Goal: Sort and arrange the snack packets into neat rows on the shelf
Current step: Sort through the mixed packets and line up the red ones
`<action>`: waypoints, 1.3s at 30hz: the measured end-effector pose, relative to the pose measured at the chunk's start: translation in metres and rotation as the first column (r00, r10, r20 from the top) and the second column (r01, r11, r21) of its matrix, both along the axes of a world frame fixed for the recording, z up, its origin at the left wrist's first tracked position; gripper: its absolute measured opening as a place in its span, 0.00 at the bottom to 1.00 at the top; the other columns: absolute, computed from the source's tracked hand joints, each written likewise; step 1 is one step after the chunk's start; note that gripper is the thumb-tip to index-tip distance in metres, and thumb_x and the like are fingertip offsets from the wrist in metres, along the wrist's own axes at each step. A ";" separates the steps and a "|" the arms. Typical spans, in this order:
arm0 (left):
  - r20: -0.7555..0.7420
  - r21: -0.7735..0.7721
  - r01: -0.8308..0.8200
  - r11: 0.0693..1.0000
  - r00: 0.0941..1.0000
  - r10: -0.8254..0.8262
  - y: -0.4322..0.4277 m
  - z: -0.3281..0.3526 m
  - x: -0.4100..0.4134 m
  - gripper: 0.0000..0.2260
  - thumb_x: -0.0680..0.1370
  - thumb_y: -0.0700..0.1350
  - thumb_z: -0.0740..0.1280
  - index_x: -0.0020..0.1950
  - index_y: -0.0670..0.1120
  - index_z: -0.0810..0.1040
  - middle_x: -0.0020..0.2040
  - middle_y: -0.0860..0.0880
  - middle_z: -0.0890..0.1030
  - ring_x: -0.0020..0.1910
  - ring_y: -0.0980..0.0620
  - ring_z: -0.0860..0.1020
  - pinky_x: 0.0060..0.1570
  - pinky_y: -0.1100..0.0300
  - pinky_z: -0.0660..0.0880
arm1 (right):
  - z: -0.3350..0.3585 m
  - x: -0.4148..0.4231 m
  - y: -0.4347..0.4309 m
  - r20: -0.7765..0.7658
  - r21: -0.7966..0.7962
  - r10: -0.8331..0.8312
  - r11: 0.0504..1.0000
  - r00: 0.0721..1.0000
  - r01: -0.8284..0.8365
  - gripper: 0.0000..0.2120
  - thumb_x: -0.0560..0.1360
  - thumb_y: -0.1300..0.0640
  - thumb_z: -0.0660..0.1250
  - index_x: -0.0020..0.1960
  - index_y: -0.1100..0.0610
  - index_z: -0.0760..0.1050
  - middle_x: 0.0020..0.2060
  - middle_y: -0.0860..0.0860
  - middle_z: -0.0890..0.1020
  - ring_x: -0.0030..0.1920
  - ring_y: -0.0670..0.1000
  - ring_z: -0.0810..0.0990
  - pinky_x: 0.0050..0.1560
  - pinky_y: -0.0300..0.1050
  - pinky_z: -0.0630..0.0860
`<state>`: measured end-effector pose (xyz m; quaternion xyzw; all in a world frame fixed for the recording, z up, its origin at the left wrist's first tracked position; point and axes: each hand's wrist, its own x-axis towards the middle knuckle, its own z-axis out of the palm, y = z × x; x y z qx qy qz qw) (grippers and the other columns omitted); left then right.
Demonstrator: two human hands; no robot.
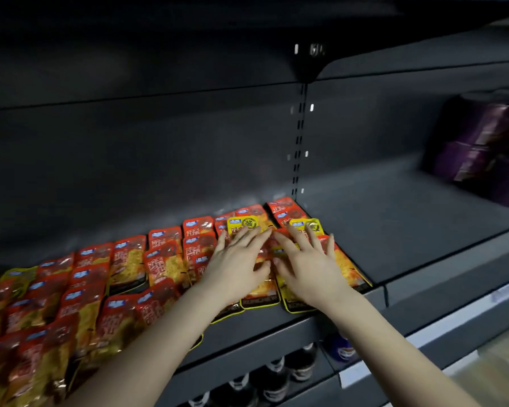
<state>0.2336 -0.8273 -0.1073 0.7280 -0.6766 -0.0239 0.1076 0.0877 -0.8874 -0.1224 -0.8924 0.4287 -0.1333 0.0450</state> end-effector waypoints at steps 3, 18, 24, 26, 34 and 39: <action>0.026 0.049 0.023 0.999 0.999 -0.024 -0.004 -0.004 -0.013 0.28 0.80 0.55 0.55 0.77 0.54 0.50 0.78 0.54 0.53 0.77 0.53 0.48 0.74 0.47 0.40 | -0.004 -0.012 0.001 -0.026 0.023 -0.013 1.000 1.000 0.013 0.25 0.79 0.44 0.52 0.75 0.44 0.52 0.75 0.47 0.54 0.76 0.57 0.47 0.70 0.67 0.42; 0.067 0.179 0.088 0.980 0.993 -0.101 -0.006 -0.012 -0.023 0.33 0.77 0.59 0.56 0.78 0.50 0.49 0.79 0.53 0.47 0.77 0.53 0.41 0.74 0.45 0.36 | -0.014 -0.024 0.002 -0.002 0.024 0.009 1.000 1.000 -0.009 0.31 0.73 0.41 0.39 0.74 0.45 0.56 0.74 0.46 0.61 0.75 0.57 0.52 0.71 0.64 0.41; 0.038 0.186 0.109 0.977 0.992 -0.118 -0.006 -0.012 -0.022 0.37 0.75 0.63 0.59 0.78 0.51 0.49 0.78 0.55 0.45 0.76 0.54 0.39 0.73 0.45 0.35 | -0.016 -0.024 0.004 0.026 -0.007 0.011 1.000 1.000 -0.010 0.36 0.70 0.39 0.34 0.73 0.46 0.60 0.72 0.47 0.63 0.74 0.57 0.55 0.72 0.63 0.44; 0.027 0.176 0.116 0.977 0.992 -0.123 -0.006 -0.013 -0.022 0.38 0.74 0.64 0.59 0.78 0.51 0.49 0.78 0.54 0.46 0.76 0.53 0.39 0.73 0.45 0.35 | -0.016 -0.024 0.004 0.043 -0.011 0.010 1.000 0.999 -0.009 0.35 0.70 0.39 0.36 0.72 0.47 0.62 0.72 0.48 0.65 0.73 0.57 0.57 0.71 0.63 0.45; -0.022 0.074 0.158 0.985 0.987 -0.157 -0.009 -0.014 -0.022 0.40 0.72 0.63 0.65 0.78 0.50 0.51 0.78 0.55 0.51 0.76 0.57 0.42 0.73 0.49 0.34 | -0.018 -0.023 0.003 0.055 -0.017 -0.013 1.000 0.998 0.013 0.32 0.73 0.40 0.41 0.72 0.49 0.63 0.71 0.51 0.66 0.72 0.58 0.61 0.71 0.64 0.49; -0.033 -0.040 0.166 0.985 0.985 -0.167 -0.008 -0.009 -0.024 0.45 0.70 0.59 0.70 0.78 0.50 0.47 0.77 0.56 0.50 0.75 0.57 0.51 0.72 0.55 0.33 | -0.015 -0.023 0.003 0.129 -0.001 -0.023 1.000 0.991 0.024 0.31 0.73 0.40 0.42 0.75 0.46 0.54 0.72 0.55 0.63 0.72 0.57 0.61 0.72 0.61 0.48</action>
